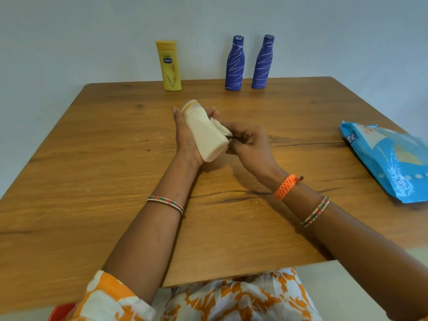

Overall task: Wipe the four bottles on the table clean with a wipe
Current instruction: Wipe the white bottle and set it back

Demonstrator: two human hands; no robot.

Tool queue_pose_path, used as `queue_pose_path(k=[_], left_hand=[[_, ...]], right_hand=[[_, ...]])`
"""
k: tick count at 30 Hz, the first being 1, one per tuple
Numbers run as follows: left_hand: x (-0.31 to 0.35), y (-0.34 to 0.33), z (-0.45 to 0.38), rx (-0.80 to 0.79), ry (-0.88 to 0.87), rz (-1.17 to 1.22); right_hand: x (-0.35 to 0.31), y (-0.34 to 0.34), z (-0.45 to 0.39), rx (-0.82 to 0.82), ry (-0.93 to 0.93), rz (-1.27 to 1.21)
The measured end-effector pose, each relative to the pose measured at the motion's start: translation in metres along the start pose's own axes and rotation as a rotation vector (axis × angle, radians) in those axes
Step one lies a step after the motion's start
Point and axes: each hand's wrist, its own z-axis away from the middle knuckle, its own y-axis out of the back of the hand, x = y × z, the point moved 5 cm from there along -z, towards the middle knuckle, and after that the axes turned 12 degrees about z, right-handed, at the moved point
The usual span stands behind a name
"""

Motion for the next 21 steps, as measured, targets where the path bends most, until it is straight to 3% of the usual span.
queue_pose_path(k=[3,5,8,10,13,16,21], left_hand=[[0.004,0.002,0.002,0.050,0.016,0.072],[0.006,0.002,0.004,0.069,0.016,0.070],[0.006,0.002,0.005,0.101,0.011,0.055],[0.002,0.000,0.006,0.090,0.030,0.010],[-0.005,-0.007,0.013,0.034,0.017,-0.092],[-0.009,-0.010,0.017,-0.032,0.035,-0.072],[-0.004,-0.003,0.011,0.048,0.128,0.053]], right_hand=[[0.011,0.011,0.012,-0.044,-0.125,-0.159],[0.011,0.029,0.008,0.008,-0.141,-0.111],[-0.008,0.053,-0.009,0.156,0.019,0.258],[-0.026,0.050,-0.020,0.166,0.183,0.544],[-0.038,0.019,-0.035,0.012,0.338,0.816],[-0.030,-0.012,-0.041,-0.140,0.342,1.049],[-0.023,-0.025,-0.017,-0.260,0.413,1.188]])
